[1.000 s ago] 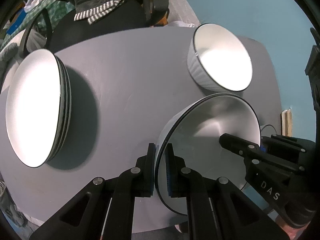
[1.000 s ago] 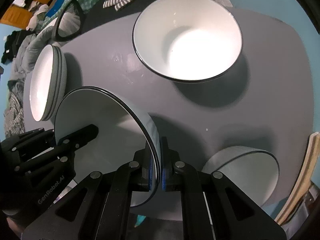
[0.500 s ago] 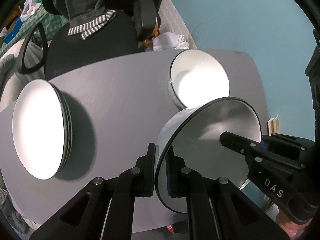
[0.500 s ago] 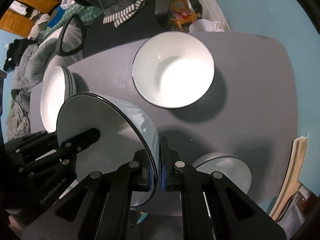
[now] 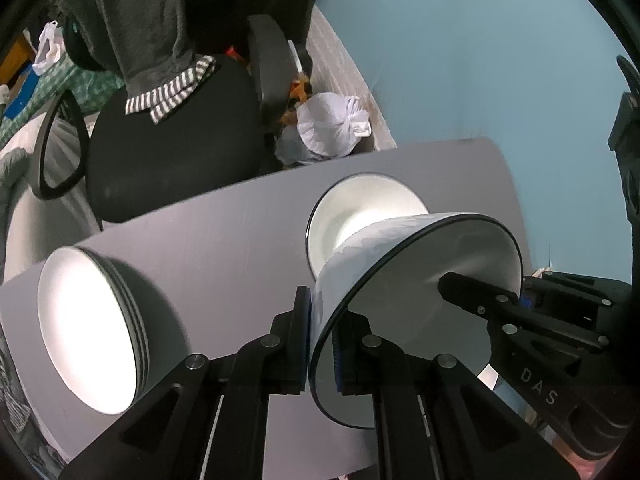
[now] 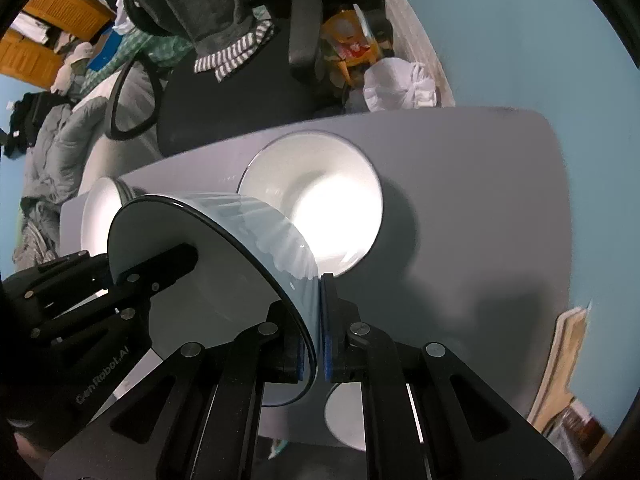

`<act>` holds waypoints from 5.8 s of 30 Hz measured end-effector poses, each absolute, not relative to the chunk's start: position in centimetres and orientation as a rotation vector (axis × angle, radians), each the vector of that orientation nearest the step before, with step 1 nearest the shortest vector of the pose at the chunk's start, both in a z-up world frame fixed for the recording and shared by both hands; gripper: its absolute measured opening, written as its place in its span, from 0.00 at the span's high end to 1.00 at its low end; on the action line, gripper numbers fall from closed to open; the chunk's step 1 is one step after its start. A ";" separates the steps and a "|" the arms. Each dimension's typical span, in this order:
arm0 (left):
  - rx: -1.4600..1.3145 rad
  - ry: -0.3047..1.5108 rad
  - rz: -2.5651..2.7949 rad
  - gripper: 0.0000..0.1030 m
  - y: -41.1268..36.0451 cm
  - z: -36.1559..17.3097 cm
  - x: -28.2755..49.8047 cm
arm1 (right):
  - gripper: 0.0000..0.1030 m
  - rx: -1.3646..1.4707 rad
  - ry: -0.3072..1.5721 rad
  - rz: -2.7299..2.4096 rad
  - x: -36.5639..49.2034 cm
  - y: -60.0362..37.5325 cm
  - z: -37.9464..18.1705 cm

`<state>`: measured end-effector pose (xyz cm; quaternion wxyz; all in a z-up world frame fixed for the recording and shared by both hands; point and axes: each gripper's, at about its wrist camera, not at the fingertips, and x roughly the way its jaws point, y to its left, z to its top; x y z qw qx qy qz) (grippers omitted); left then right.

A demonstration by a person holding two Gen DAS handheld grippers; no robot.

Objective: Organize plates and bowls

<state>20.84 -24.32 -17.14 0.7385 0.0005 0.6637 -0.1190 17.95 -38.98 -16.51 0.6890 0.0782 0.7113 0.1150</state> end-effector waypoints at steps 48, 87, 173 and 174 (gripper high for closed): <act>0.101 1.548 -0.221 0.76 -27.0 -21.4 24.9 | 0.91 0.127 1.749 0.258 23.1 -40.3 -20.9; 0.155 1.313 -0.197 0.33 -24.0 -10.1 20.3 | 0.46 0.026 1.464 0.153 19.8 -40.9 -9.8; 0.318 1.558 -0.469 0.32 -33.0 -23.7 11.1 | 0.36 0.319 1.635 -0.029 4.7 -48.9 -22.4; 0.314 1.561 -0.469 0.32 -33.0 -23.8 11.2 | 0.36 0.315 1.638 -0.025 4.8 -48.7 -22.6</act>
